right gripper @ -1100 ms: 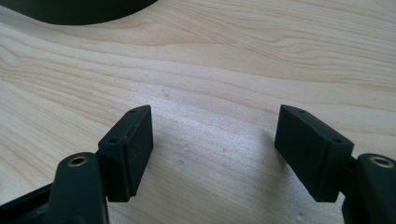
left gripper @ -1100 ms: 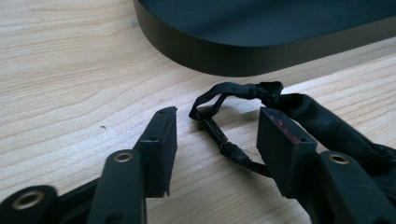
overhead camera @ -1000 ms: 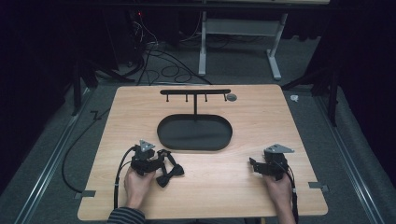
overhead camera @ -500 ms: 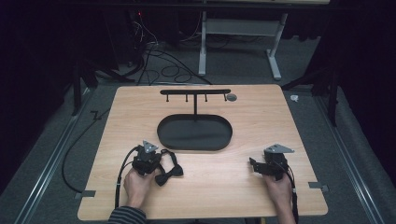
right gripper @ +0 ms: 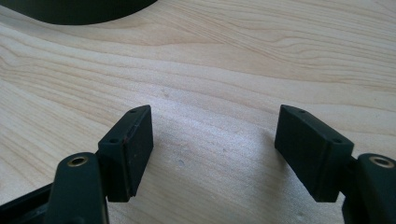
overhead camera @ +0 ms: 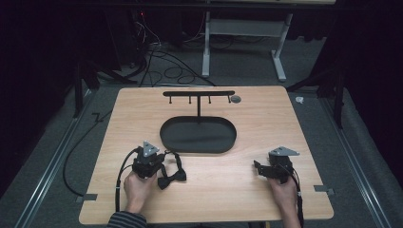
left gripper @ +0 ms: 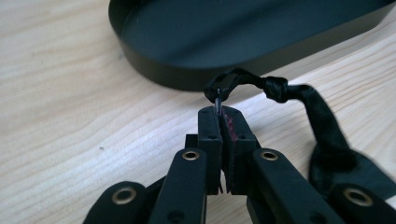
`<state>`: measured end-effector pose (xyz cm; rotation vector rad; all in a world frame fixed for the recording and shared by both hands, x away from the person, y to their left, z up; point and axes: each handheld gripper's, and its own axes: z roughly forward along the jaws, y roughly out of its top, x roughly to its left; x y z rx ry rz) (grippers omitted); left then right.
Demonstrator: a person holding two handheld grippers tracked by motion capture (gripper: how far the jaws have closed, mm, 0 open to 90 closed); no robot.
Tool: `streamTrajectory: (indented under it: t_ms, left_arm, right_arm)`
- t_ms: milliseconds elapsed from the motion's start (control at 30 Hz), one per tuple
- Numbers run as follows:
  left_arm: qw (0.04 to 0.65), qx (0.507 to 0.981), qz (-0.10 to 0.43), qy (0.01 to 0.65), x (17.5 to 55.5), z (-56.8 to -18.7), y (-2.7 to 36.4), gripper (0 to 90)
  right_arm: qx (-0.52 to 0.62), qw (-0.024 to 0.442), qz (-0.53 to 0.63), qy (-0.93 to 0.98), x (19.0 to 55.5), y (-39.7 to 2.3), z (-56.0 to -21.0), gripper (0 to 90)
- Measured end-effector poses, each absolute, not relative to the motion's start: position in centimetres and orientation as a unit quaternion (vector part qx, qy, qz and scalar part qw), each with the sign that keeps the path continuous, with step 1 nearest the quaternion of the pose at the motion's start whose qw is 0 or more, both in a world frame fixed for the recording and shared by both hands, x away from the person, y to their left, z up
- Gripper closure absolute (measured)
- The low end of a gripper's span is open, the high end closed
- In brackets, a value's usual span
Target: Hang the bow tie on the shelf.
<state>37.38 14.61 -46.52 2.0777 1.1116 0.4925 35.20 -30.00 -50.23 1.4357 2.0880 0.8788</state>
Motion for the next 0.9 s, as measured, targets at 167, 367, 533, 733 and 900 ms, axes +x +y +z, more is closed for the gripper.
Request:
streamTrajectory:
  t_ms: [167,367,533,733,900]
  left_arm:
    - [0.368,0.806,0.201,0.418,37.0,-45.3,14.3,87.2]
    - [0.378,0.807,0.214,0.4,36.7,-43.7,14.0,87.2]
    - [0.383,0.809,0.22,0.387,36.8,-42.5,13.9,87.2]
    - [0.389,0.808,0.224,0.382,36.9,-41.7,14.0,87.2]
    - [0.395,0.807,0.22,0.379,37.0,-41.3,13.8,87.2]
  right_arm:
    - [0.521,0.228,0.319,0.758,35.2,-30.0,-50.2,29.2]
    - [0.521,0.228,0.319,0.758,35.2,-30.0,-50.2,29.2]
    - [0.521,0.227,0.319,0.758,35.2,-30.0,-50.2,29.2]
    - [0.521,0.227,0.319,0.758,35.2,-30.0,-50.2,29.2]
    - [0.521,0.227,0.319,0.758,35.2,-30.0,-50.2,29.2]
